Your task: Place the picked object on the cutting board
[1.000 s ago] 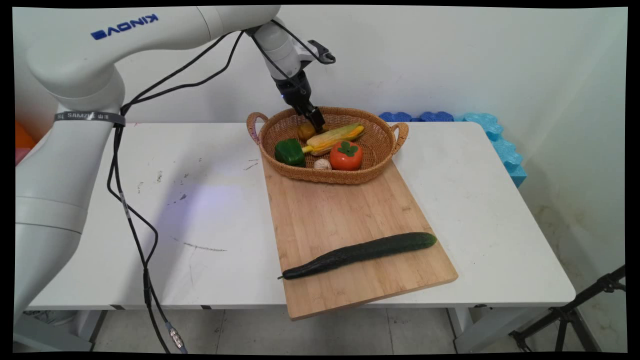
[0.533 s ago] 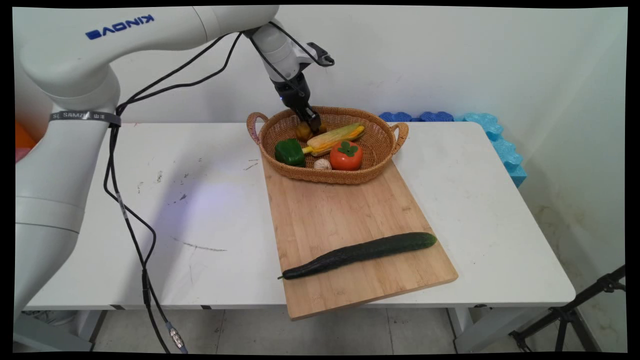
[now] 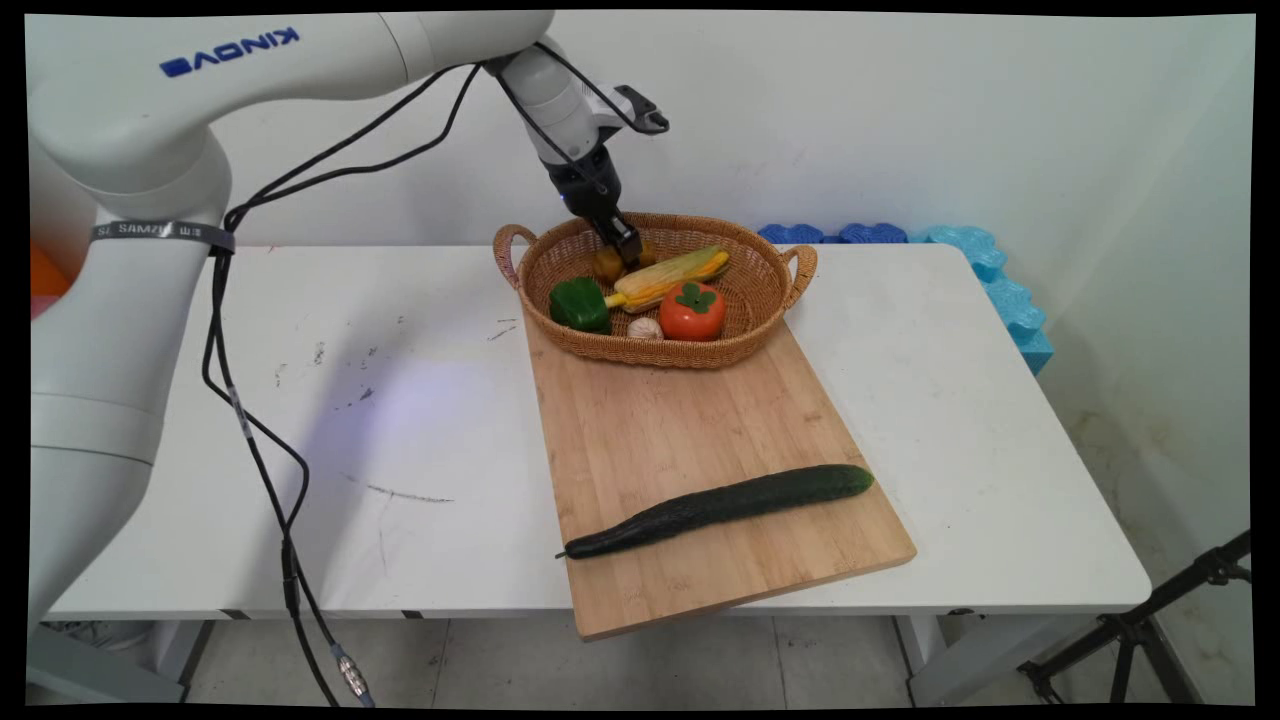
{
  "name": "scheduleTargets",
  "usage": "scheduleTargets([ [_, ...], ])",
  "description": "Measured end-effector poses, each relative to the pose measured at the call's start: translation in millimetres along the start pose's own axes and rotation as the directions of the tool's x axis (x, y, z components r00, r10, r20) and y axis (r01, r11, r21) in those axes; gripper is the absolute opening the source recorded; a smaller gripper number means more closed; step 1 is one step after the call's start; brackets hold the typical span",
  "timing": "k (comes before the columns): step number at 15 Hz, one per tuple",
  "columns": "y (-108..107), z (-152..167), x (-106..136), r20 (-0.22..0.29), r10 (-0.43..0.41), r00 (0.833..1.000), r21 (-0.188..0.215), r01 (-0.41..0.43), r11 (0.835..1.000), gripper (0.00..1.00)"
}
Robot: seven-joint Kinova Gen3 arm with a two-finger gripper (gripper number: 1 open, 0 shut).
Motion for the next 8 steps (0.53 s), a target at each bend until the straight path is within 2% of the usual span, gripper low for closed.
scheduleTargets([
  [8,1.3,-29.0,11.6,-0.057,0.040,0.998,0.007,-0.039,0.999,0.00],
])
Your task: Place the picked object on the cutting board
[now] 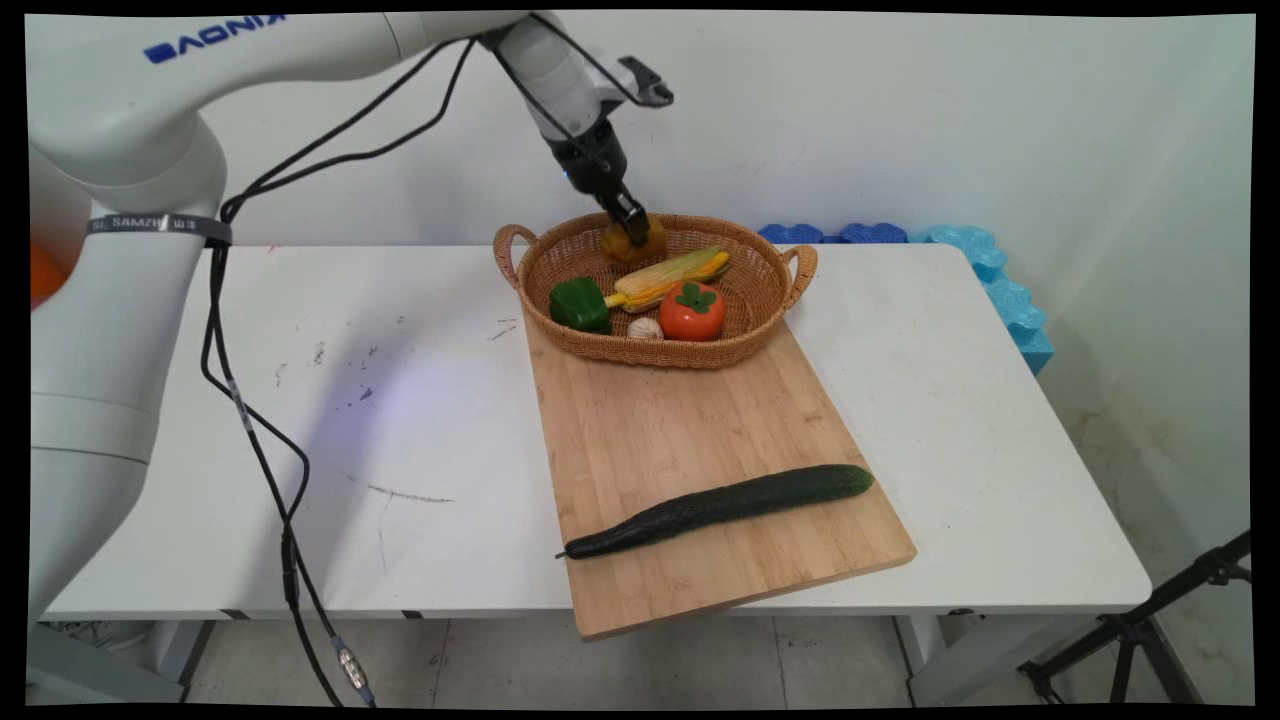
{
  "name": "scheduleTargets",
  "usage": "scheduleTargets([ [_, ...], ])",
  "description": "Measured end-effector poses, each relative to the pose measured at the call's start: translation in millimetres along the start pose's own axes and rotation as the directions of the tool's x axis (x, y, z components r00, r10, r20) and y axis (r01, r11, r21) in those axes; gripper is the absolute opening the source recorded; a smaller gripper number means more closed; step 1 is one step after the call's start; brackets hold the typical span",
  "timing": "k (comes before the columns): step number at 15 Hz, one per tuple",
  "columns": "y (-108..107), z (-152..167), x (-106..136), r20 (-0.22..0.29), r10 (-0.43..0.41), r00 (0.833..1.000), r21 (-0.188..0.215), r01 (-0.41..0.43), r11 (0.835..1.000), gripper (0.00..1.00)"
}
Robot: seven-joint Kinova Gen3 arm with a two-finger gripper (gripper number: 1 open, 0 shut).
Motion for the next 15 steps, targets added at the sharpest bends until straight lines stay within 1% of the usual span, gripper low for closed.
scheduleTargets([
  [2,2.2,-13.3,4.4,-0.022,0.007,1.000,-0.006,-0.007,1.000,0.00],
  [4,7.6,-32.5,7.9,-0.051,0.018,0.999,-0.025,-0.019,0.999,0.00],
  [7,24.4,-66.0,8.5,-0.099,0.044,0.994,-0.081,-0.052,0.995,0.00],
  [11,44.0,-89.6,5.9,-0.130,0.066,0.989,-0.132,-0.083,0.988,0.00],
  [14,66.9,-106.0,-1.1,-0.151,0.075,0.986,-0.184,-0.103,0.977,0.00],
  [15,72.2,-108.2,-2.9,-0.154,0.078,0.985,-0.196,-0.108,0.975,0.00],
])
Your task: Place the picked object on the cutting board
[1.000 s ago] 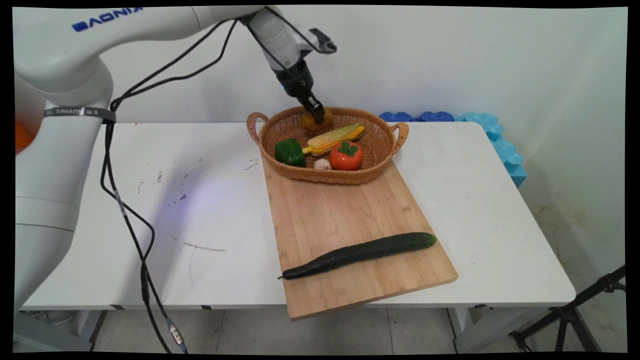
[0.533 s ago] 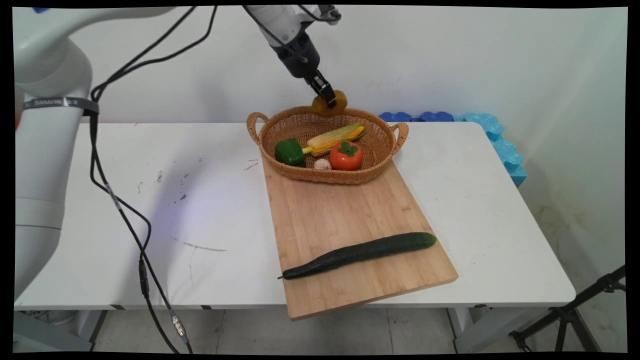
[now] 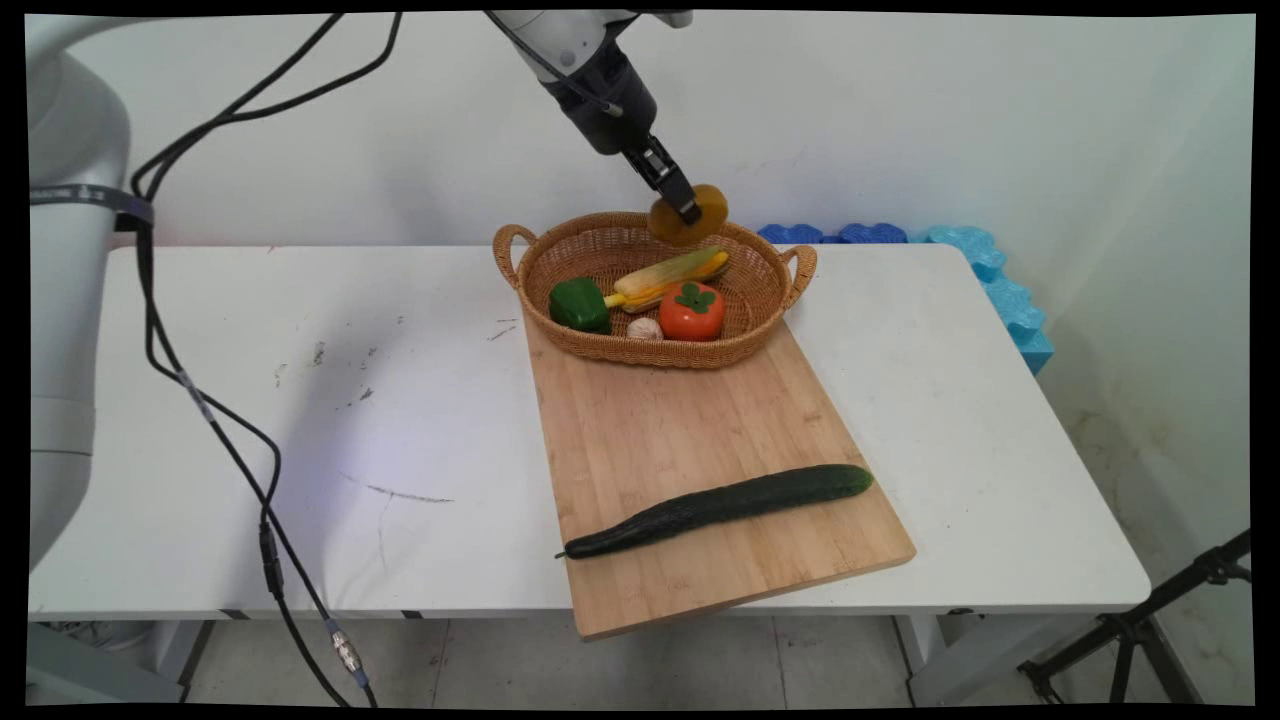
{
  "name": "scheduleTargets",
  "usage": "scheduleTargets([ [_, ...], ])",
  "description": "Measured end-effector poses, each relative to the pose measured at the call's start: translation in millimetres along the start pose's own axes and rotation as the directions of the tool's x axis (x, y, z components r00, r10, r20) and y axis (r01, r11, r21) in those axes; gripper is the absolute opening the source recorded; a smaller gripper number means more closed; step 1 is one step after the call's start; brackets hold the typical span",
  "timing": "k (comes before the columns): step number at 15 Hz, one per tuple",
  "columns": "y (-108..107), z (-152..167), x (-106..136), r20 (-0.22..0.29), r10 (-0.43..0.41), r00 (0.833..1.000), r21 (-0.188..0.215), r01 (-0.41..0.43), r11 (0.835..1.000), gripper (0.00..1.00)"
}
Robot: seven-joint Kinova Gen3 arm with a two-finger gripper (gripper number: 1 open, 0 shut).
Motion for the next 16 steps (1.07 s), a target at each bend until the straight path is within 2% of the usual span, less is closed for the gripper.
scheduleTargets([
  [6,55.4,1.5,-23.2,0.016,0.025,1.000,-0.087,-0.024,0.996,0.00],
  [11,87.2,19.4,-43.1,0.025,0.034,0.999,-0.110,-0.031,0.993,0.00],
  [16,112.3,53.1,-65.0,0.024,0.037,0.999,-0.100,-0.035,0.994,0.00],
])
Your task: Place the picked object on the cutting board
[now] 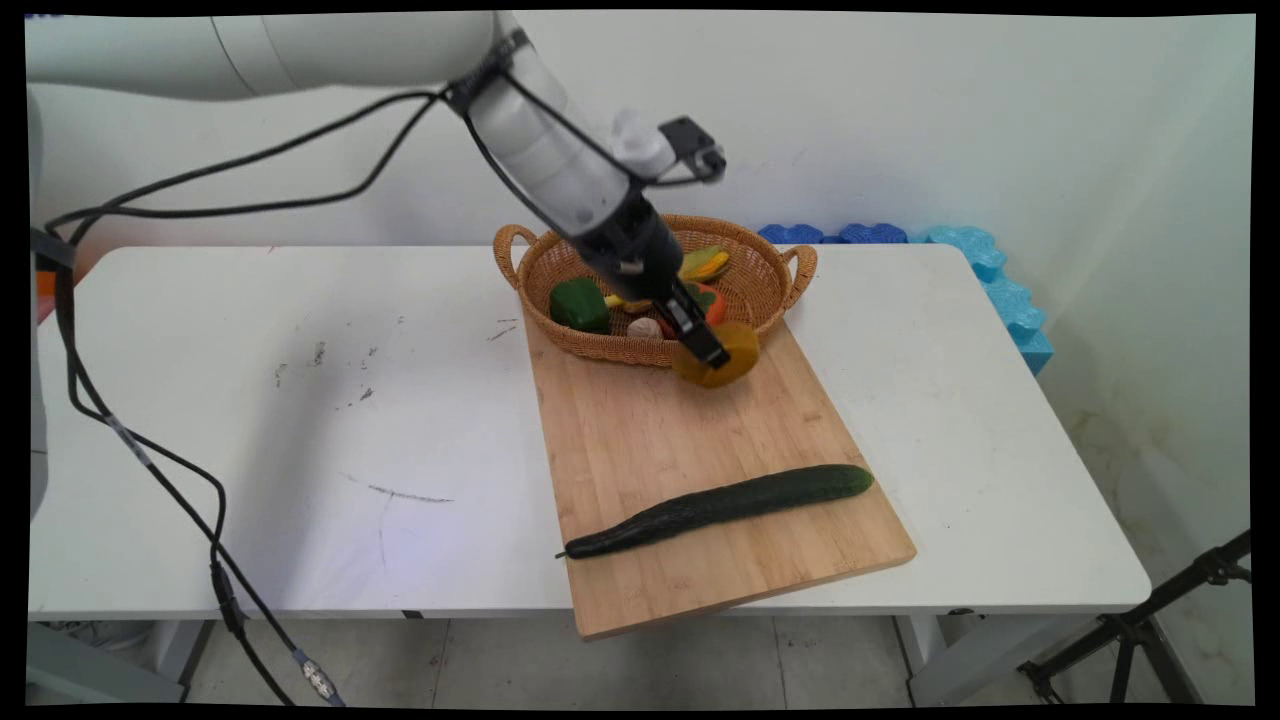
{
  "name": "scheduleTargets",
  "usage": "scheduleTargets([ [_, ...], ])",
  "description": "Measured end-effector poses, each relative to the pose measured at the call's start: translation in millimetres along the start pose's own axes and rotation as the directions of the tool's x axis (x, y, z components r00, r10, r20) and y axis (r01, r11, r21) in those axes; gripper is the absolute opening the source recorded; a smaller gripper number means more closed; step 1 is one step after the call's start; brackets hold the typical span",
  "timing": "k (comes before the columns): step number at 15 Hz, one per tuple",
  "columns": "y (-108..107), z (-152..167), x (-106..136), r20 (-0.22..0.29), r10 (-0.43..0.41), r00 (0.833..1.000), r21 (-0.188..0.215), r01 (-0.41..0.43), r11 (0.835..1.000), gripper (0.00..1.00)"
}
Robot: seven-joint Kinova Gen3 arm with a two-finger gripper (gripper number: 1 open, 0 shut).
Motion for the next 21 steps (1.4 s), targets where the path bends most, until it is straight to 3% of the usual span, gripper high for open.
scheduleTargets([
  [7,11.3,48.0,-18.7,-0.001,-0.006,1.000,0.021,0.006,1.000,0.00],
  [16,13.5,83.4,-29.7,-0.005,-0.006,1.000,0.045,0.006,0.999,0.00],
  [17,13.8,86.6,-30.4,-0.006,-0.005,1.000,0.047,0.006,0.999,1.00],
  [21,14.4,92.8,-31.6,-0.009,-0.006,1.000,0.050,0.006,0.999,1.00],
])
